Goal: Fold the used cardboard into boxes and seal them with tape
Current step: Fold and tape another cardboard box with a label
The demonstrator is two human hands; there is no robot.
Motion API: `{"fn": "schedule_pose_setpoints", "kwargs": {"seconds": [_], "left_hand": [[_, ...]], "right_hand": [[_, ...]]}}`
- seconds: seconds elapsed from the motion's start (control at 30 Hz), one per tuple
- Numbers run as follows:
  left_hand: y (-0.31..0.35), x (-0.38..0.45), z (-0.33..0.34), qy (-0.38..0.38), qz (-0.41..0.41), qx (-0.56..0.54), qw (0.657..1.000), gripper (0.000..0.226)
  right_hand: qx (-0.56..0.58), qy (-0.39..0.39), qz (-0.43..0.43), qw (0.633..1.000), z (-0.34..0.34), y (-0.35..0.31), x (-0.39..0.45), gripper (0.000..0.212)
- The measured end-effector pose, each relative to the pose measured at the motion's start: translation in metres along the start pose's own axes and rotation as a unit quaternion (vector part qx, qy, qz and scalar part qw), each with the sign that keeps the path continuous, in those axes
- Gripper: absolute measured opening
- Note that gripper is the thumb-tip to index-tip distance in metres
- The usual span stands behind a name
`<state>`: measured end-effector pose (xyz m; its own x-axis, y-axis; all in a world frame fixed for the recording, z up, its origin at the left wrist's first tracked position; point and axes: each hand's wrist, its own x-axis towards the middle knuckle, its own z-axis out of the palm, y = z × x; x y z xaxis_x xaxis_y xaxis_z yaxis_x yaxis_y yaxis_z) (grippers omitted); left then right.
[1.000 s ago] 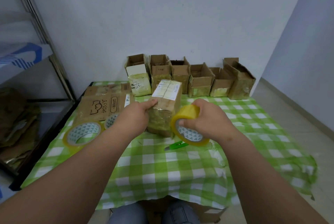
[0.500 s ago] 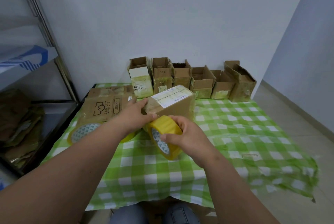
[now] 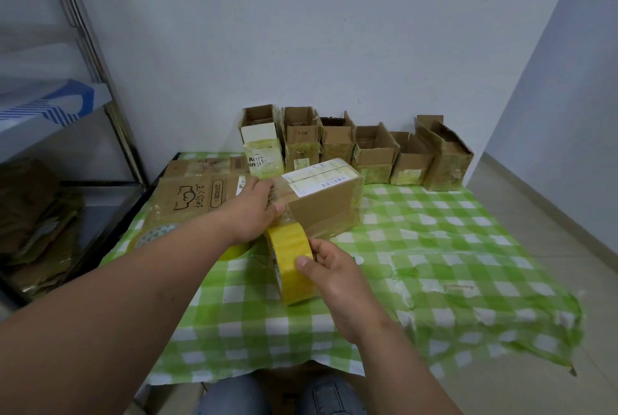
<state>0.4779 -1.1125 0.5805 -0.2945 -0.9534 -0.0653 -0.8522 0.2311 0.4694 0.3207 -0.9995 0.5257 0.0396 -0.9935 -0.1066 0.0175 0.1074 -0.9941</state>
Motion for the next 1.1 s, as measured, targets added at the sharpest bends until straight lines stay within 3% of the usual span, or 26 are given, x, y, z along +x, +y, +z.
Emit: {"fn": "schedule_pose_setpoints", "kwargs": {"seconds": [0.43, 0.57, 0.73, 0.83, 0.9, 1.03, 1.1], "left_hand": [[0.001, 0.003, -0.012, -0.002, 0.028, 0.048, 0.998, 0.058], [-0.008, -0.003, -0.005, 0.056, 0.008, -0.101, 0.993, 0.063], [-0.018, -0.016, 0.016, 0.125, -0.059, -0.336, 0.931, 0.072], [-0.018, -0.022, 0.023, 0.183, -0.078, -0.392, 0.898, 0.068], [-0.016, -0.028, 0.025, 0.214, -0.111, -0.412, 0.879, 0.057], [-0.011, -0.038, 0.033, 0.145, -0.158, -0.442, 0.871, 0.045], [-0.008, -0.043, 0.039, 0.103, -0.162, -0.466, 0.864, 0.047]], "right_hand": [[-0.005, 0.0, -0.012, 1.0, 0.007, 0.002, 0.003, 0.025], [0.01, -0.014, -0.012, 1.0, 0.003, 0.005, 0.002, 0.023], [-0.003, -0.038, -0.029, 0.999, -0.005, 0.006, 0.0, 0.016], [-0.029, -0.038, -0.032, 0.998, -0.012, 0.003, 0.002, 0.03], [-0.024, -0.048, -0.028, 0.998, -0.015, 0.001, 0.002, 0.021], [0.006, -0.067, -0.023, 0.997, -0.024, -0.007, 0.002, 0.02], [-0.007, -0.033, -0.013, 0.999, -0.03, -0.012, 0.004, 0.017]]}}
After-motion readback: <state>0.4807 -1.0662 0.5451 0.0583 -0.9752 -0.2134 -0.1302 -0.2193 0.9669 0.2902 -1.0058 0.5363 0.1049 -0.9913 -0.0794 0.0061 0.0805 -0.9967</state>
